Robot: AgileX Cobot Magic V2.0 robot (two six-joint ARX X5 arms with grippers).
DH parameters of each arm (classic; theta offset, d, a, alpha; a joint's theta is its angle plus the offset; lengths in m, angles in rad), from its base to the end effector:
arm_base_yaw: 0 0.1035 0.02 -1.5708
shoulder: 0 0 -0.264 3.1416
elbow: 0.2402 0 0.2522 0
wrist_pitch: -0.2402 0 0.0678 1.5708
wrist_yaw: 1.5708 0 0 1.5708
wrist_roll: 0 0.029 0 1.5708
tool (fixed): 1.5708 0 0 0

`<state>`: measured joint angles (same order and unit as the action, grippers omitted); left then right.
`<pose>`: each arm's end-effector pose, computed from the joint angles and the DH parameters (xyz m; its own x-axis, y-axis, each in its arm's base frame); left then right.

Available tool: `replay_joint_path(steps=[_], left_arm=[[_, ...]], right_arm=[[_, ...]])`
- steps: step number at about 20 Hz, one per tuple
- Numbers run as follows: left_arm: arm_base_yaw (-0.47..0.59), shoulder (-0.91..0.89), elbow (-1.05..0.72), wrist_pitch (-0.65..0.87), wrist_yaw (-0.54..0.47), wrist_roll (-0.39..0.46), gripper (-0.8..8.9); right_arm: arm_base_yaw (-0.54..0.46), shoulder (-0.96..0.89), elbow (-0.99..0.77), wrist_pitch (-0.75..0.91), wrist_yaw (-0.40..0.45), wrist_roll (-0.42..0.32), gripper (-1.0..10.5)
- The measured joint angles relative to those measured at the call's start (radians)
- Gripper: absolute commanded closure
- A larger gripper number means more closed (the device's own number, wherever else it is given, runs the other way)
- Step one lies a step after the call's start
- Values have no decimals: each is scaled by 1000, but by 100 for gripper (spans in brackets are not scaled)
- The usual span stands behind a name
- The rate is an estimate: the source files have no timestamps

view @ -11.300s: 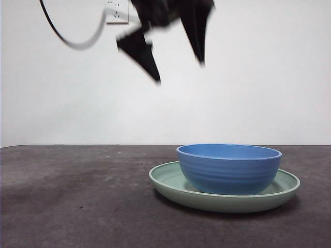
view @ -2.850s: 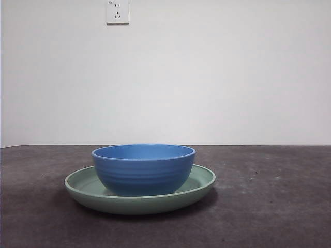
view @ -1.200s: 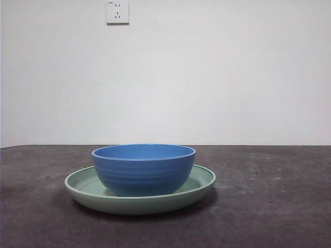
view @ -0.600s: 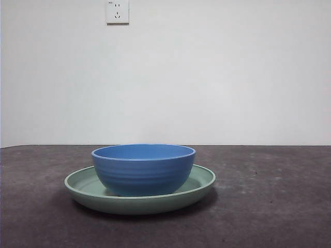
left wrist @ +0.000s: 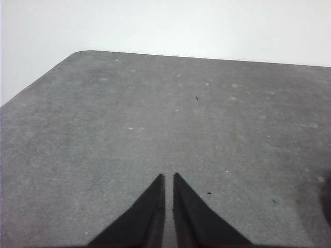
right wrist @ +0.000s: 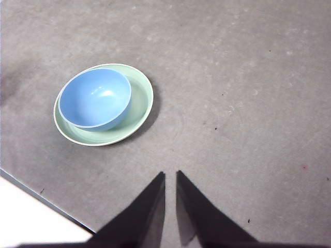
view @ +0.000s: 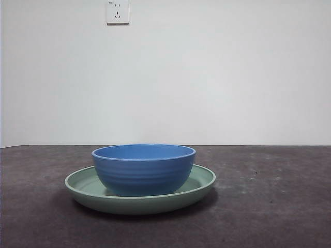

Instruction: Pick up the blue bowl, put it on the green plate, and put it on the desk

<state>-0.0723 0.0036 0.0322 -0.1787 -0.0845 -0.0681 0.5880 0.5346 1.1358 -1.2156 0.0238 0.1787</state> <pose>0.0947 -0.0044 0.1570 0.9888 0.0130 -0.1490 -0.0214 0.9983 -0.0547 0.0337 0.0216 0.3702 0.6929 0.4333 -0.5763 -0.4445 0.8860 0.1317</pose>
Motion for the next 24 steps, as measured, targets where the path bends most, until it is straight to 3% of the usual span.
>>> replay_joint_path(steps=[12,16,20,24], left_arm=[[0,0,0,0,0,0,787],[0,0,0,0,0,0,787],[0,0,0,0,0,0,787],[0,0,0,0,0,0,787]], right_arm=[[-10,-5,-2,1,-1,0,916],[-178,-97,-70,46,-3,0,916],[-398,-282,-337,367,103,-74,916],[-556,-433,-685,842,111,-142,916]])
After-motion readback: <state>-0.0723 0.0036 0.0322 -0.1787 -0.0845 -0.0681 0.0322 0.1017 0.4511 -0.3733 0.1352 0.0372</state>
